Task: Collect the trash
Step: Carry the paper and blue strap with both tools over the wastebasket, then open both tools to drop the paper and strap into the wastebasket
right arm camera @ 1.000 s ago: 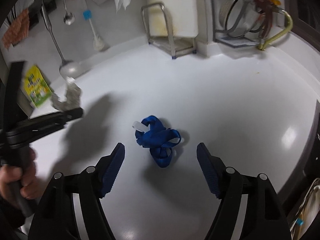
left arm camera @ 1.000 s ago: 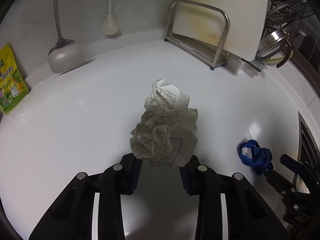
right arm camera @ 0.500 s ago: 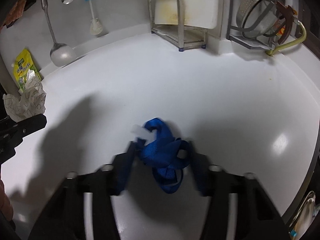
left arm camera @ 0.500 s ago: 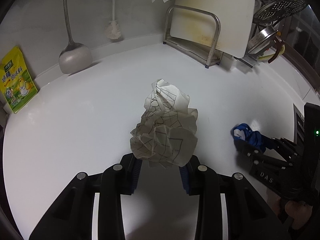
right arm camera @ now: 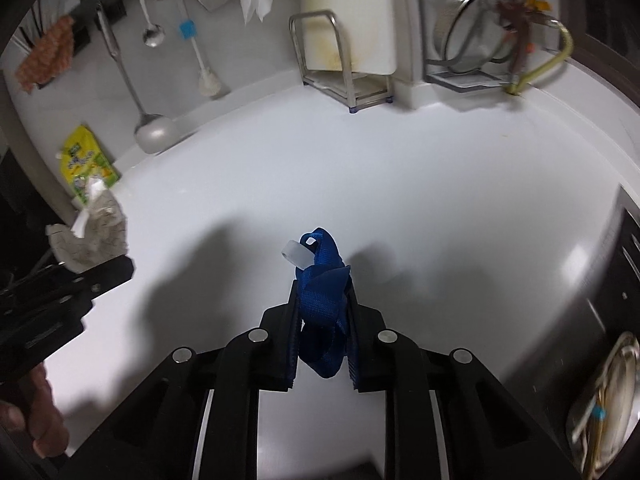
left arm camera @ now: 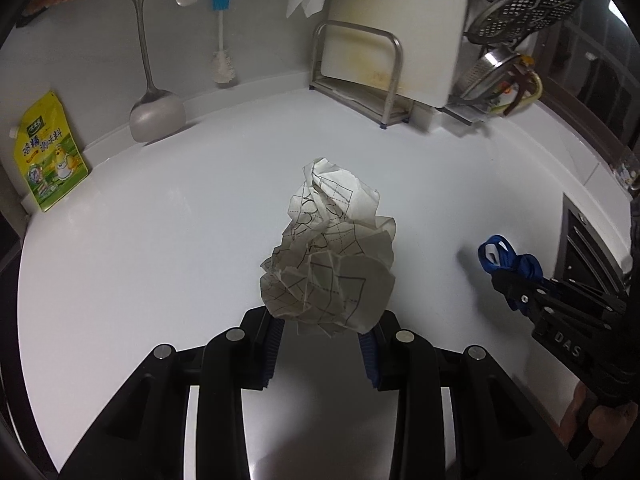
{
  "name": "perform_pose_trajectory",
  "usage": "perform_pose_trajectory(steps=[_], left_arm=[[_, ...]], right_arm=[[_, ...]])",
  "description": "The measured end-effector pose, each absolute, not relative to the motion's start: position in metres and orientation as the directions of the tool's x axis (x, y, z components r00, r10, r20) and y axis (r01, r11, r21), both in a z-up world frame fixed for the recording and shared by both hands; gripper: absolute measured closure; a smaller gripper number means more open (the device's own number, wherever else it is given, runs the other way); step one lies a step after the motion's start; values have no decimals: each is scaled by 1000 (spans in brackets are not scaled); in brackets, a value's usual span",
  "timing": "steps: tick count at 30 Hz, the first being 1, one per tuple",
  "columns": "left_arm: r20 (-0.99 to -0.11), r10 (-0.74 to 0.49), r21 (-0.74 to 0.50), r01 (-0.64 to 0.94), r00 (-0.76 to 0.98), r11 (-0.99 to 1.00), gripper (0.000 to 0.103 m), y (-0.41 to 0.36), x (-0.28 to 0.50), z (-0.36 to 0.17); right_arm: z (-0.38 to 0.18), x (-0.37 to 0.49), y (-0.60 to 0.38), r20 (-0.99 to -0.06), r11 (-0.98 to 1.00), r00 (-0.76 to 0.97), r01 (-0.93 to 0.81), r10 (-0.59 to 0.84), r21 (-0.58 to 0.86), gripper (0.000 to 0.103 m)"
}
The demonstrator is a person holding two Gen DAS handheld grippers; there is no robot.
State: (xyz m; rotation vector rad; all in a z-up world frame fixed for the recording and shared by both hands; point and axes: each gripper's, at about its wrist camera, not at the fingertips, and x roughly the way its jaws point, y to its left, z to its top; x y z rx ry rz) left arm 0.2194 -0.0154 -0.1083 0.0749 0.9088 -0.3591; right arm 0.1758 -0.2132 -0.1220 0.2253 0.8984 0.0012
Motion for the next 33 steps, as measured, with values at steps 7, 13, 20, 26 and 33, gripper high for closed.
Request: perform_pose_trajectory(steps=[7,13,20,26,33], left_arm=[[-801,-299,-101,374,519,922,70,-19,141,-95],[-842,-287,-92,402,456,911,70,-39,68,-110],[-881,-252,-77,405,400,911,70,-59,14,-130],[-896,-231,-78,377,380,923,69,-64,-8,-134],[-890,-230,-90,341,395,936,58,-61,-25,-125]], right_arm=[[-111,71,-218,-803,973,586,104,105,204,84],[-125,-3,-216,-845,974,519,89,131,206,84],[-141,-52,-217,-868,970,467,79,169,231,84],[-144,-69,-220,-873,967,446,55,198,248,82],[-130,-76,-222,-842,959,481,7,245,283,59]])
